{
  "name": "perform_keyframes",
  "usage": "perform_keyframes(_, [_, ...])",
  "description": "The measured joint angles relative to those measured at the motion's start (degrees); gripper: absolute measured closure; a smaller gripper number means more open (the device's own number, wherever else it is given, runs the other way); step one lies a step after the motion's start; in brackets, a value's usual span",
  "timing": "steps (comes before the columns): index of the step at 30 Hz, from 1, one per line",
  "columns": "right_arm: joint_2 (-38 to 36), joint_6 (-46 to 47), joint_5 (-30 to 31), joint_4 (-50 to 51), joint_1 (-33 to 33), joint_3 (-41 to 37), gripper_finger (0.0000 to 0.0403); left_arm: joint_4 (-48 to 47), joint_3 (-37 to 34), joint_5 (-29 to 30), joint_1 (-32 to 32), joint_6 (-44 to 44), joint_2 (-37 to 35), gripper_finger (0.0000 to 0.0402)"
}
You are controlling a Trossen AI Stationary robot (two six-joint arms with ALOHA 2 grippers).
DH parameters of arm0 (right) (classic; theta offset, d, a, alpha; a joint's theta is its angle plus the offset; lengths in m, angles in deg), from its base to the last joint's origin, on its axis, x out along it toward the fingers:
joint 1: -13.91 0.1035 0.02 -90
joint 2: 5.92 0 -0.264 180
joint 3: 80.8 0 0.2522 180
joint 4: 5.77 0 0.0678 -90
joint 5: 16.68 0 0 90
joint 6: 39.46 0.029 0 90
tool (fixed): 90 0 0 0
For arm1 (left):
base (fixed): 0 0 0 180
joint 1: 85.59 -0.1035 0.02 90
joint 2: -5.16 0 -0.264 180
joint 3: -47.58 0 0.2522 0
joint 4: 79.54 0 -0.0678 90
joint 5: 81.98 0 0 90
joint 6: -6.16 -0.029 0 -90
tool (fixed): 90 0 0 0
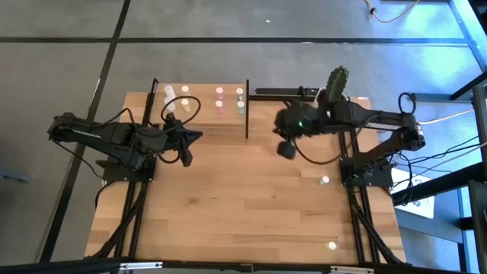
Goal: Pick and place medicine bottles onto shelf by color
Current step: Put the green pill bottle on the shelf and align it with the other green pill bottles
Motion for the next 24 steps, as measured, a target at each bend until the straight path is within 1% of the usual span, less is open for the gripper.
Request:
perform_keyframes(3, [-0.9, 7.4, -0.2, 8.1, 3.3, 0.0, 0.04, 0.0, 0.0, -0.7, 0.0, -0.2, 0.0, 0.0401])
perform_keyframes(7, [-0.8, 16.6, -3.9, 17.0, 7.2, -0.1, 0.04, 0.1, 0.0, -2.0, 0.0, -1.3, 0.0, 0.0401])
perform_keyframes(10, [-0.8, 21.8, -6.2, 20.8, 9.7, -0.1, 0.04, 0.1, 0.0, -2.3, 0.0, -1.6, 0.0, 0.0401])
perform_keyframes(14, [-0.8, 27.8, -11.3, 24.9, 11.4, -0.1, 0.04, 0.1, 0.0, -3.5, 0.0, -1.6, 0.0, 0.0401])
perform_keyframes(17, [-0.8, 30.9, -12.7, 26.6, 12.2, -0.1, 0.0396, 0.1, 0.0, -3.8, 0.0, -2.2, 0.0, 0.0401])
perform_keyframes(24, [-0.8, 31.2, -13.9, 28.0, 12.4, -0.1, 0.0383, 0.1, 0.0, -3.8, 0.0, -5.7, 0.0, 0.0401])
